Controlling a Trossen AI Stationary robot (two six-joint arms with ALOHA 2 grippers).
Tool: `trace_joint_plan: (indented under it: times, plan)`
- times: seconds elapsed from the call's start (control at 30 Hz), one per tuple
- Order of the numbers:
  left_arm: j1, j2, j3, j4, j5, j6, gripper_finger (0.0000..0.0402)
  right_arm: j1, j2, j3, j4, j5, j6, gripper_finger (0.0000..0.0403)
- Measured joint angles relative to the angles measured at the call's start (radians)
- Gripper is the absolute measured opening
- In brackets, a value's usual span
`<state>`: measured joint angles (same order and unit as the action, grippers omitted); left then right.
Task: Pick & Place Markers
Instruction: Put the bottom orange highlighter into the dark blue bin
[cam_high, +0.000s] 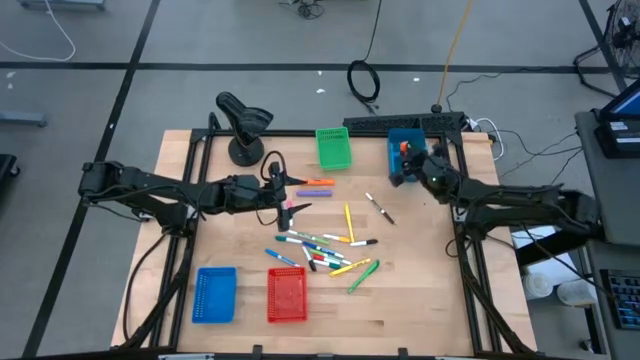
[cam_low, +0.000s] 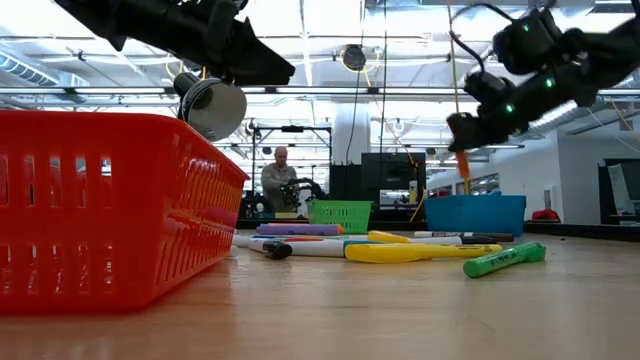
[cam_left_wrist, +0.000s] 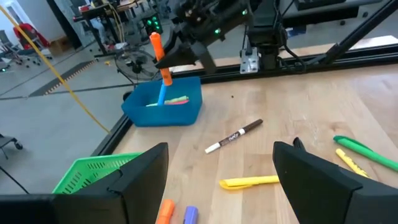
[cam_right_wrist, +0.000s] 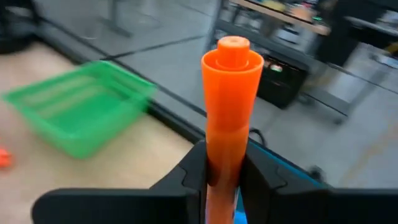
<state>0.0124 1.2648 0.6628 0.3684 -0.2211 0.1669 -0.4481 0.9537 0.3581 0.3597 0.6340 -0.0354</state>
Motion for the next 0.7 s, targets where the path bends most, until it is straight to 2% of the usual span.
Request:
trace_joint_plan:
  times: [0.27,0.53,0.7]
  plan:
    - [0.0,0.0,0.0,0.0,0.0,0.0,0.0294,-0.161,0.019,-0.145,0.2,0.02,0.015,0.005]
    - [0.0,0.0,0.0,0.0,0.0,0.0,0.0294,-0.249,0.072,-0.156,0.206,0.019,0.036,0.005]
    - [0.0,0.0,0.0,0.0,0.0,0.0,0.0294,-0.27,0.12,-0.156,0.272,0.019,0.046,0.005]
